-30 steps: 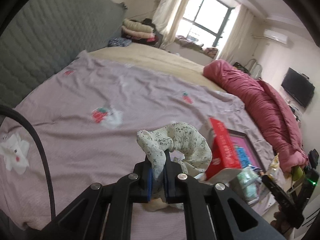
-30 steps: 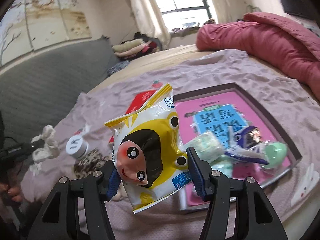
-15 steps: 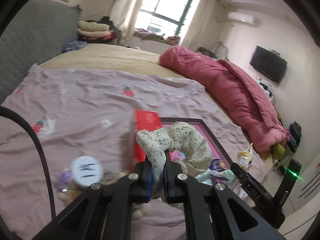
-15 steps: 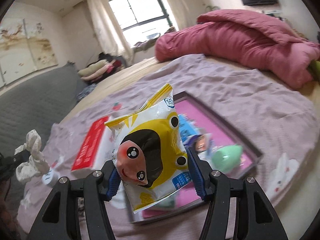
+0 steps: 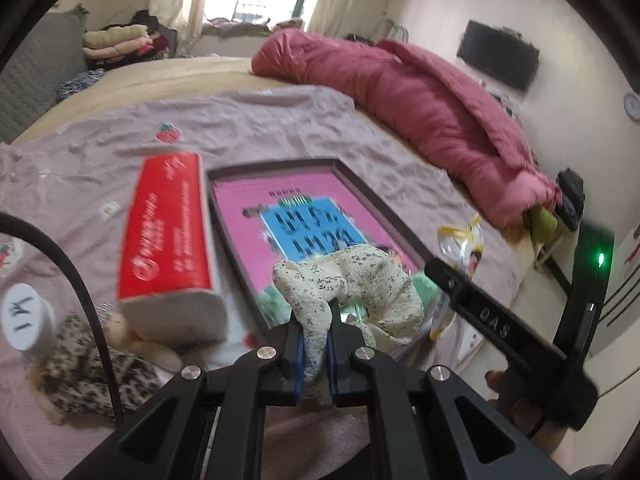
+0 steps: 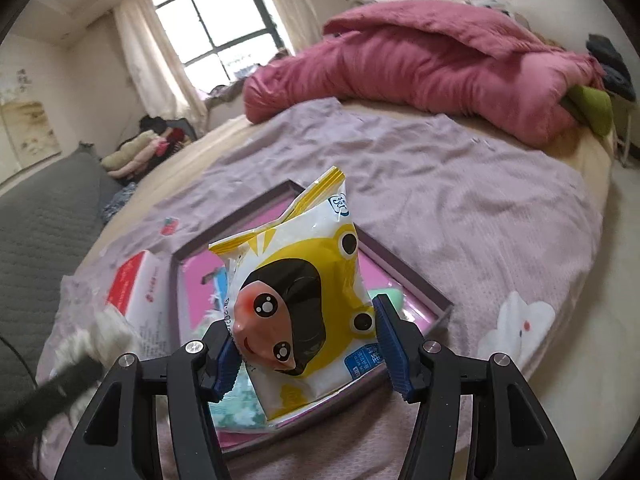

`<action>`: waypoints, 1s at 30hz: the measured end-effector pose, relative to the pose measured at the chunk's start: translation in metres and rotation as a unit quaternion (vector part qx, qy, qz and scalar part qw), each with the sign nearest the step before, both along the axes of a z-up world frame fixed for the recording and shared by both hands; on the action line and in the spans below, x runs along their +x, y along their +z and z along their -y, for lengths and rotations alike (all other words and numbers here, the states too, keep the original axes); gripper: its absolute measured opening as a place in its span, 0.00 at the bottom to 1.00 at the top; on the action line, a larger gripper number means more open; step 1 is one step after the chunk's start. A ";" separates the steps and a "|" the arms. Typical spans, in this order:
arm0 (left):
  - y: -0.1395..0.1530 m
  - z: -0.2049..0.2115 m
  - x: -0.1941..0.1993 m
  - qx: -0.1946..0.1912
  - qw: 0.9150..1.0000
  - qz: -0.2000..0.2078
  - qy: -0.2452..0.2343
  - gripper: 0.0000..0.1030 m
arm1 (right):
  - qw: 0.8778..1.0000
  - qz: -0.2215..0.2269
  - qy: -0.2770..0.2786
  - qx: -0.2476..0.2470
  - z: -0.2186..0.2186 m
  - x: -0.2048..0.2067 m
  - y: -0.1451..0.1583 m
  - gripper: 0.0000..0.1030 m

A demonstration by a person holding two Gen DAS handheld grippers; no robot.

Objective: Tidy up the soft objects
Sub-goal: 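Carry the scrunchie with the left tool while the right tool carries the yellow bag to the tray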

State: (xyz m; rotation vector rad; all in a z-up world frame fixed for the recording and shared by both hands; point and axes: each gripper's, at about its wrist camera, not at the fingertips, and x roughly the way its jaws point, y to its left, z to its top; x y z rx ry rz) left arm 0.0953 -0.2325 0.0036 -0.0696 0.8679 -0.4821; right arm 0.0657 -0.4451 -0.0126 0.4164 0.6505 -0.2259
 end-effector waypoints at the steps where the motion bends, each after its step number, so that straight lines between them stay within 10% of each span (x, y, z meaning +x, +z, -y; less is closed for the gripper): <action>1: -0.004 0.002 0.000 0.003 1.000 -0.003 -0.002 0.08 | 1.000 -0.006 -0.001 0.003 0.002 0.002 -0.002 0.59; 30: -0.048 0.026 0.044 0.042 0.999 -0.033 0.012 0.08 | 0.998 -0.056 0.037 0.020 0.000 0.042 -0.029 0.60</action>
